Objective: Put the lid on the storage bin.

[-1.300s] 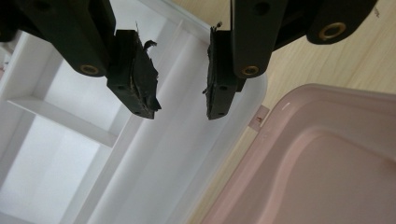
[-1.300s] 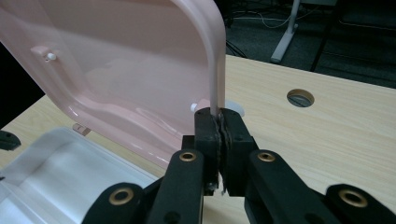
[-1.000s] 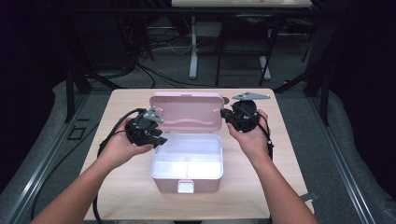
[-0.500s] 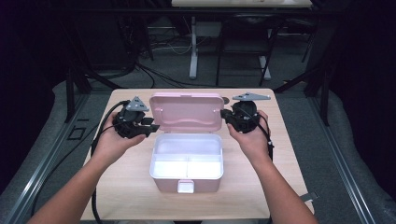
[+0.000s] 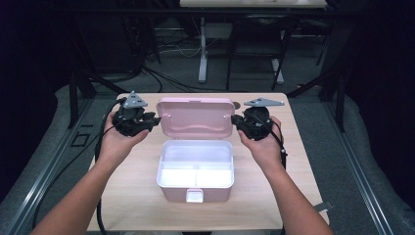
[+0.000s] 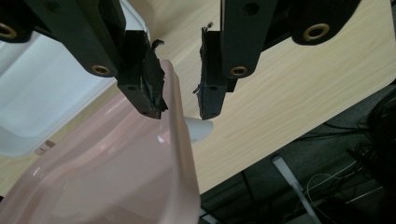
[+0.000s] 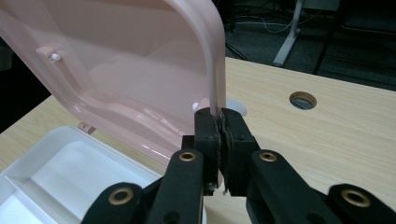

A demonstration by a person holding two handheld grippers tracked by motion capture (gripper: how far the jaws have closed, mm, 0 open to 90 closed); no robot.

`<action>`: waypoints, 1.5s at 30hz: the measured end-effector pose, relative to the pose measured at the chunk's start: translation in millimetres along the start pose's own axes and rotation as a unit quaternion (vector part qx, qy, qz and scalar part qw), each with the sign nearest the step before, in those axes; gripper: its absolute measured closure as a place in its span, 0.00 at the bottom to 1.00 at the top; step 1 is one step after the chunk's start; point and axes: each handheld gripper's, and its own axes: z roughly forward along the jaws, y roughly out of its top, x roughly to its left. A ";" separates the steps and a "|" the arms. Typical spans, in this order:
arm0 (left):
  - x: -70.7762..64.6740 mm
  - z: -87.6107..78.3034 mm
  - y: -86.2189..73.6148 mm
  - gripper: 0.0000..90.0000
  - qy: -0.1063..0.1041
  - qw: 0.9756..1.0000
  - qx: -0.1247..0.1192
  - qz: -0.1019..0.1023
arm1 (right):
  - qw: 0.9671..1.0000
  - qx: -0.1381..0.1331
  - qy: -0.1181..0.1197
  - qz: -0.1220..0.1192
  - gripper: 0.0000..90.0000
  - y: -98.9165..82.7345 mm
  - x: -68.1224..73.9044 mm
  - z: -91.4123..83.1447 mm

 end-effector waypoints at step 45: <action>-11.3 -15.5 7.3 0.88 -0.010 0.999 -0.047 0.006 | 0.999 -0.017 0.028 0.006 0.88 7.0 3.2 -15.9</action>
